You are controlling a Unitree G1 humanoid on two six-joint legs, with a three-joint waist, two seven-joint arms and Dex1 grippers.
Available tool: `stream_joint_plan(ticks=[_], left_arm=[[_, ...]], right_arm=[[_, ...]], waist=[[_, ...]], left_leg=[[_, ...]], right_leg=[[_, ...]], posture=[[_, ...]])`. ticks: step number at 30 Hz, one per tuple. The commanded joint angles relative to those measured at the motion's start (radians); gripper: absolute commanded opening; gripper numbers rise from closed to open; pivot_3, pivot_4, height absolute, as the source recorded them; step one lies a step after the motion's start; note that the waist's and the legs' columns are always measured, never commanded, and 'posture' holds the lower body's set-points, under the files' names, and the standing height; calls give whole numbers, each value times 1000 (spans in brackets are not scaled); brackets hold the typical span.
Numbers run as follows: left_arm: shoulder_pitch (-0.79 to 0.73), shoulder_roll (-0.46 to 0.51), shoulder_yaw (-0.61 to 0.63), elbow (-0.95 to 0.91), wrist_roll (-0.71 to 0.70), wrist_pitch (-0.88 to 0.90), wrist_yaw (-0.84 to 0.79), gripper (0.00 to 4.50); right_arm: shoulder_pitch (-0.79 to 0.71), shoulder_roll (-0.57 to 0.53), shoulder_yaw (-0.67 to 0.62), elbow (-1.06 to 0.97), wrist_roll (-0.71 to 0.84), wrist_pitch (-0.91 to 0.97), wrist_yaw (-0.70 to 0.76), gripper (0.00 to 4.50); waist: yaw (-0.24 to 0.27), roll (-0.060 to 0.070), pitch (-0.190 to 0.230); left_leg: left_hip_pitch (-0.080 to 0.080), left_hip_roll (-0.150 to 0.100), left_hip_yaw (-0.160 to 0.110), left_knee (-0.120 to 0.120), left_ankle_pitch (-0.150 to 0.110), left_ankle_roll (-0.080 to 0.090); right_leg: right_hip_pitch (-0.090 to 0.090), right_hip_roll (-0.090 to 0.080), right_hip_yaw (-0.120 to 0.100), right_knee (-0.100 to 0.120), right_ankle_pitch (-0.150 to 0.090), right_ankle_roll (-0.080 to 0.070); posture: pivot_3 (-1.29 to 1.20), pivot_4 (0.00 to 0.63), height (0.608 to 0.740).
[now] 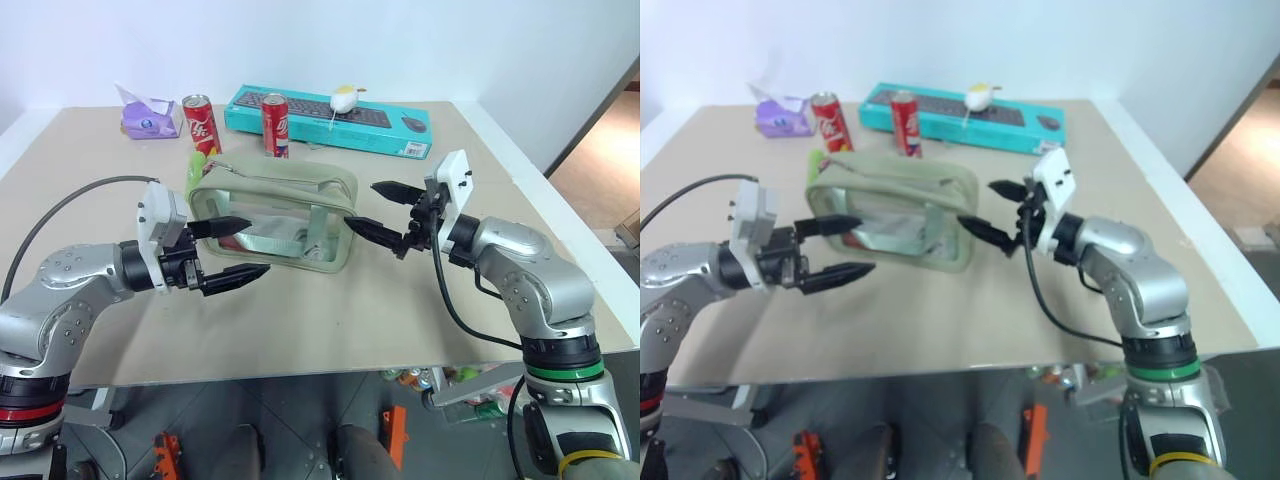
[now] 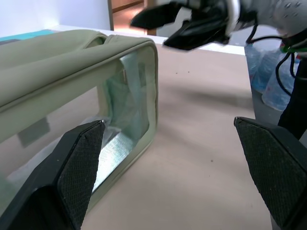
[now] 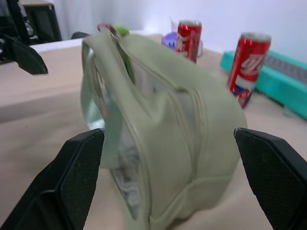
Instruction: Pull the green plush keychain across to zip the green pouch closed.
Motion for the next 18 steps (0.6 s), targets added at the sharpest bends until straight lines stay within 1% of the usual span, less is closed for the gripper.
stream_joint_plan(ticks=[1,14,15,18], left_arm=[[3,-5,10,2,20,-33,5,4475],[21,-31,14,0,47,-55,32,4475],[21,-32,16,0,49,-57,36,4500],[17,-37,13,2,53,-56,42,4500]], right_arm=[[-44,12,7,-11,-2,-27,30,4487],[-85,83,77,26,-55,-35,50,4487],[-87,87,79,31,-59,-38,49,3953],[-89,92,80,39,-70,-43,52,3026]], waist=[[-1,0,0],[-3,0,0],[-3,0,0],[-3,0,0]], left_leg=[[0,0,0,0,0,0],[0,1,0,0,-1,1],[0,1,0,0,-1,1],[0,1,0,0,-1,1]], right_leg=[[0,1,0,0,0,0],[0,2,0,0,0,-1],[0,2,0,0,0,-1],[0,2,0,0,0,-1]], posture=[[0,150,740],[0,150,740],[0,150,740],[0,150,740]])
